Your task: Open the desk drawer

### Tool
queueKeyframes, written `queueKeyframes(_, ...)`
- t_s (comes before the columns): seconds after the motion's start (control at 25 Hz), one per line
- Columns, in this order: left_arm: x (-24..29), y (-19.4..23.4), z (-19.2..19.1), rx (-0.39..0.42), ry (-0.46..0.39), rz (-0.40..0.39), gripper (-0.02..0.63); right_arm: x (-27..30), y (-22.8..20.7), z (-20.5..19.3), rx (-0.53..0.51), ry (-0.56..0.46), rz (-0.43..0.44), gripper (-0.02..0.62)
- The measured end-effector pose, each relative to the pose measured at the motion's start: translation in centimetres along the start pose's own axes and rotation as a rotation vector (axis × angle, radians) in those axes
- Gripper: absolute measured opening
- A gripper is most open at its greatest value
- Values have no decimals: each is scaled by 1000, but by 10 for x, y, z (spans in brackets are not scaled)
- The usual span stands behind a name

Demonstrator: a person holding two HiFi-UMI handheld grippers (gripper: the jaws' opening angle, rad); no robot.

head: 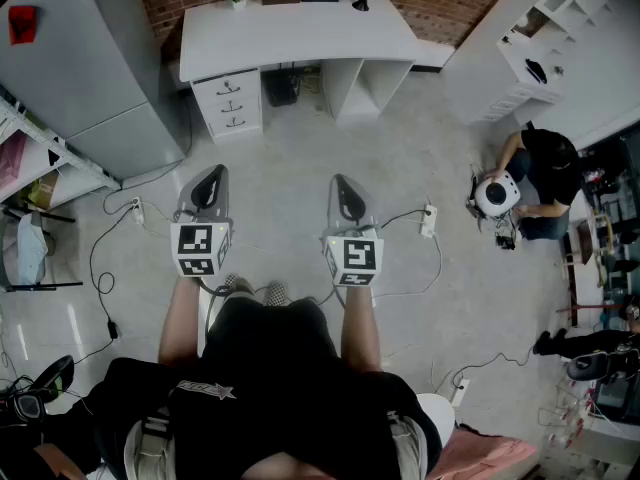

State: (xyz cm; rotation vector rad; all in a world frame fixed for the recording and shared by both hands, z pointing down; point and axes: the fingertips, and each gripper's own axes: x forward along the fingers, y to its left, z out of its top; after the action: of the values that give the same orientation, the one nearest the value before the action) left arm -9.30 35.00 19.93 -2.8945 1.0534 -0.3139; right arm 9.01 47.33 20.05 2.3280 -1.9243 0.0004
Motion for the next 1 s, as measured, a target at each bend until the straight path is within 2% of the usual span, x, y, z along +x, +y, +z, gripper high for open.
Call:
queueKeyframes(0.52, 50, -25, 6, 5, -3, -56, 11, 9, -45, -7, -6, 19, -60, 5)
queueKeyframes(0.84, 120, -19, 8, 4, 8, -82, 11, 61, -82, -14, -5, 43, -87, 5)
queueKeyframes(1.0, 163, -17, 11, -5, 22, -82, 11, 97, -102, -19, -1, 63, -73, 5)
